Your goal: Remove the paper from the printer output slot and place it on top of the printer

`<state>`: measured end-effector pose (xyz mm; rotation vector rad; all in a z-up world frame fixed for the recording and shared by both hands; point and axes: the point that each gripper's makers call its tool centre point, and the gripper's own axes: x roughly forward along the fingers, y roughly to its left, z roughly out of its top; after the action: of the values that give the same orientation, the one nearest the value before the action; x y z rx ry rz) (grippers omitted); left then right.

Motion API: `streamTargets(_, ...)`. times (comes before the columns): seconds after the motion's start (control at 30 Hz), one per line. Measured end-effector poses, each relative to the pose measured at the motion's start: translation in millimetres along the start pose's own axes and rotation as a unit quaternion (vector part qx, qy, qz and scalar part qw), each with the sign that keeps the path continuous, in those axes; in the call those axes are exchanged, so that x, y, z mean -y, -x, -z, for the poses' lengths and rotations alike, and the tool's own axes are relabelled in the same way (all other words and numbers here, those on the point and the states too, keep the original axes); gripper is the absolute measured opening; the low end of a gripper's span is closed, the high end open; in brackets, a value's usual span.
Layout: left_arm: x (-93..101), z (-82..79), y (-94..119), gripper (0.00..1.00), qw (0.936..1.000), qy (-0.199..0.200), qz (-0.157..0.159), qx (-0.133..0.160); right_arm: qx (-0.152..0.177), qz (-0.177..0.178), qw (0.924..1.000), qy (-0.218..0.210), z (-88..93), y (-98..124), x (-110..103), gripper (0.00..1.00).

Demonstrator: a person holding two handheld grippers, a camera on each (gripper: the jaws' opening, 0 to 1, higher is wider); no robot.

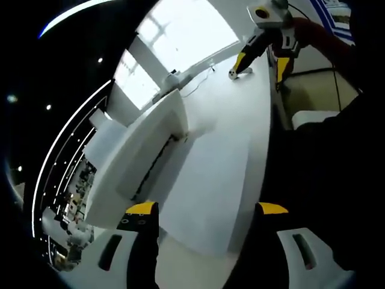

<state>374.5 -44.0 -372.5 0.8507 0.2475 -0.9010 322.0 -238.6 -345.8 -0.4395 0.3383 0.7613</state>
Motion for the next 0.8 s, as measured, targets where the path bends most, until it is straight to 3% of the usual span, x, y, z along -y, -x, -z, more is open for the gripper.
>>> streamTargets(0.8,4.9,1.1,-12.9,0.69,1.0000,-0.007,-0.002,-0.002,0.000,0.002,1.0000,-0.001,2.0,1.7,-0.3,0.53)
